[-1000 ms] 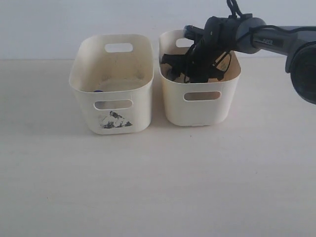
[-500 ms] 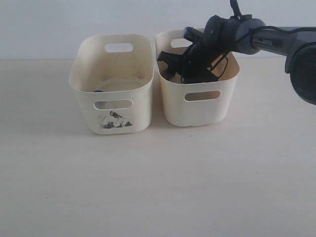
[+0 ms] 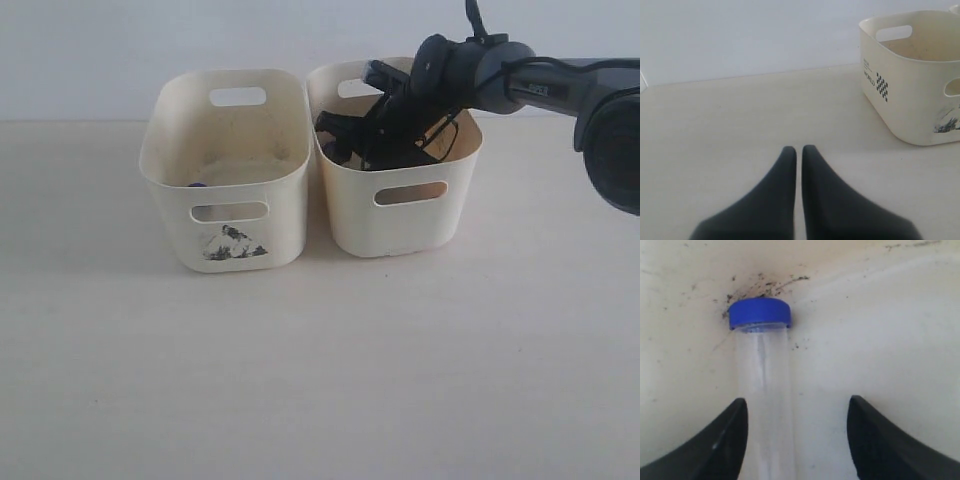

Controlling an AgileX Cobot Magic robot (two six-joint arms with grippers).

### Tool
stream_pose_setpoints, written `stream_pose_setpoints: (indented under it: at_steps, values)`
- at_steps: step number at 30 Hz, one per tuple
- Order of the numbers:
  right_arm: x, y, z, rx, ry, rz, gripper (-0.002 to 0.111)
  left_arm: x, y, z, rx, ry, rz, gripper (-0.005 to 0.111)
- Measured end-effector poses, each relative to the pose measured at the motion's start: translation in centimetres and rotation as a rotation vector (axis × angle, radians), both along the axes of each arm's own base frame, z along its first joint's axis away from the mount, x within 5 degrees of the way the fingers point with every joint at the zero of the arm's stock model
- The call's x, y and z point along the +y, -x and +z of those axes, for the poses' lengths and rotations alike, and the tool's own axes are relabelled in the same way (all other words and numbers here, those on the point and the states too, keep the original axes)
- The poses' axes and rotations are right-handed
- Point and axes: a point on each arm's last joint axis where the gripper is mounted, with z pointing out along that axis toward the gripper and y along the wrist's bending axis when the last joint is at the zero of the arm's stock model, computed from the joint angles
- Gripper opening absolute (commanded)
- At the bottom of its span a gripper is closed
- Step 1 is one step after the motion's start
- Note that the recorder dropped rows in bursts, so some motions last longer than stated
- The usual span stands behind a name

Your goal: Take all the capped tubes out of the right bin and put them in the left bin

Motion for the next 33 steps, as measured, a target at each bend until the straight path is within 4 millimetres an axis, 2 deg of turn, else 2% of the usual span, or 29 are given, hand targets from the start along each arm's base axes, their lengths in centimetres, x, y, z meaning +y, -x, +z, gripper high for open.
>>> stream_pose_setpoints:
  at_steps: [4,9,18,25,33]
  values:
    - [0.48,0.05,-0.16,-0.026,0.065,0.039,0.073,0.00,0.00,0.00,0.000,0.000,0.000,0.004]
    - [0.64,0.00,-0.04,-0.063,0.153,0.087,0.071,0.00,0.00,0.00,0.000,0.000,0.000,0.004]
    - [0.81,0.38,-0.21,-0.046,0.246,0.126,0.037,0.00,0.00,0.00,0.000,0.000,0.000,0.004]
    - [0.46,0.54,-0.48,-0.030,0.299,0.151,0.000,0.00,0.00,0.00,0.000,0.000,0.000,0.004]
    - [0.33,0.62,0.08,-0.032,0.314,0.154,0.000,0.00,0.00,0.00,0.000,0.000,0.000,0.004]
